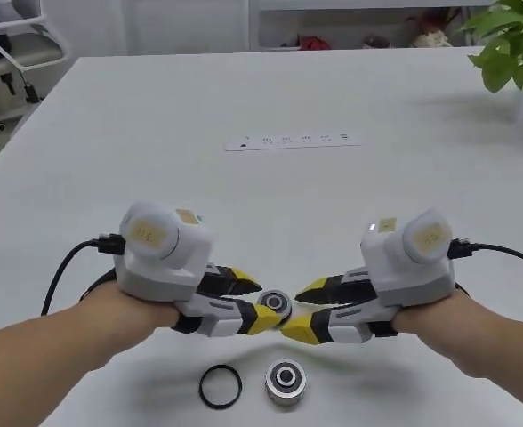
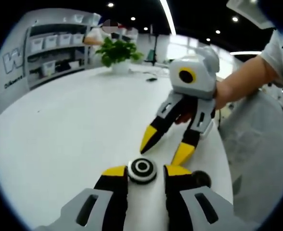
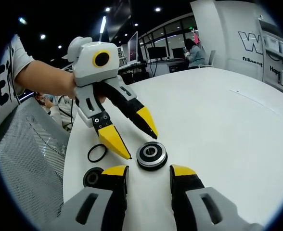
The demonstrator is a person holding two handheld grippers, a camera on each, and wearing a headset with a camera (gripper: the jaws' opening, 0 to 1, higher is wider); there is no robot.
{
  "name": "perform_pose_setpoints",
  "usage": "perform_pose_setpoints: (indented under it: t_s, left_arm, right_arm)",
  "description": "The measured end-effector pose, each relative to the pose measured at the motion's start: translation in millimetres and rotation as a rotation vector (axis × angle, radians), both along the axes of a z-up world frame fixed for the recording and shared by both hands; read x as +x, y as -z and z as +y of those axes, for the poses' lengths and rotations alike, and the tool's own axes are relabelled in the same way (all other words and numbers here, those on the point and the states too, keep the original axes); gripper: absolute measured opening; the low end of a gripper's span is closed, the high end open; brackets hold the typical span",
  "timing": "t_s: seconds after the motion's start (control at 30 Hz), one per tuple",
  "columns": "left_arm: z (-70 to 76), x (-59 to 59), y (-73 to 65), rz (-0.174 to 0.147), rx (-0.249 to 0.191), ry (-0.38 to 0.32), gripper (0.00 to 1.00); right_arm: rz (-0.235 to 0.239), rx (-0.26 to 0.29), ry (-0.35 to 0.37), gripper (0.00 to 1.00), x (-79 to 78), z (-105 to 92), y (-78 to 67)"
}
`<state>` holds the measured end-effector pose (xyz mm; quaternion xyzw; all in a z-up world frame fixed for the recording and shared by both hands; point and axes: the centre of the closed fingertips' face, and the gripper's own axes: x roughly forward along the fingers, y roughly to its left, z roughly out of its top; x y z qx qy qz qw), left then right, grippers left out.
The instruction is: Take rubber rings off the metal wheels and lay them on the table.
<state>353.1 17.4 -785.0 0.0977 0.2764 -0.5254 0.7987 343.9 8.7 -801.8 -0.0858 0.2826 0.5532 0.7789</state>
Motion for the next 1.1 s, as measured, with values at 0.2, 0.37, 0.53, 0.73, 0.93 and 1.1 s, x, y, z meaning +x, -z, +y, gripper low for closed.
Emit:
perform_pose_setpoints:
  t_s: [0.2, 0.37, 0.53, 0.73, 0.93, 1.1]
  left_arm:
    - [-4.0, 0.1, 4.0, -0.018, 0.028, 0.009, 0.24]
    - [-7.1, 1.8, 3.2, -0.092, 0.056, 0.032, 0.19]
    - [-3.5, 3.0, 4.3, -0.087, 0.065, -0.001, 0.14]
    - [-2.6, 3.2, 3.9, -0.090, 0.056, -0.006, 0.14]
    - [-4.3, 3.8, 5.2, -0.092, 0.050, -0.026, 0.14]
    - [-4.6, 4.1, 5.4, -0.096, 0.056, -0.034, 0.14]
  right_arm:
    - [0.000, 0.005, 0.004, 0.31, 0.3, 0.0, -0.5]
    - [-0.002, 0.010, 0.008, 0.31, 1.3, 2.4, -1.6]
    - [0.000, 0.018, 0.013, 0.30, 3.0, 5.8, -2.0]
    - [-0.004, 0.010, 0.024, 0.30, 4.7, 7.6, 1.1]
    - [-0.004, 0.012, 0.037, 0.29, 7.3, 11.1, 3.5]
    - [-0.020, 0.006, 0.032, 0.25, 7.4, 10.7, 3.2]
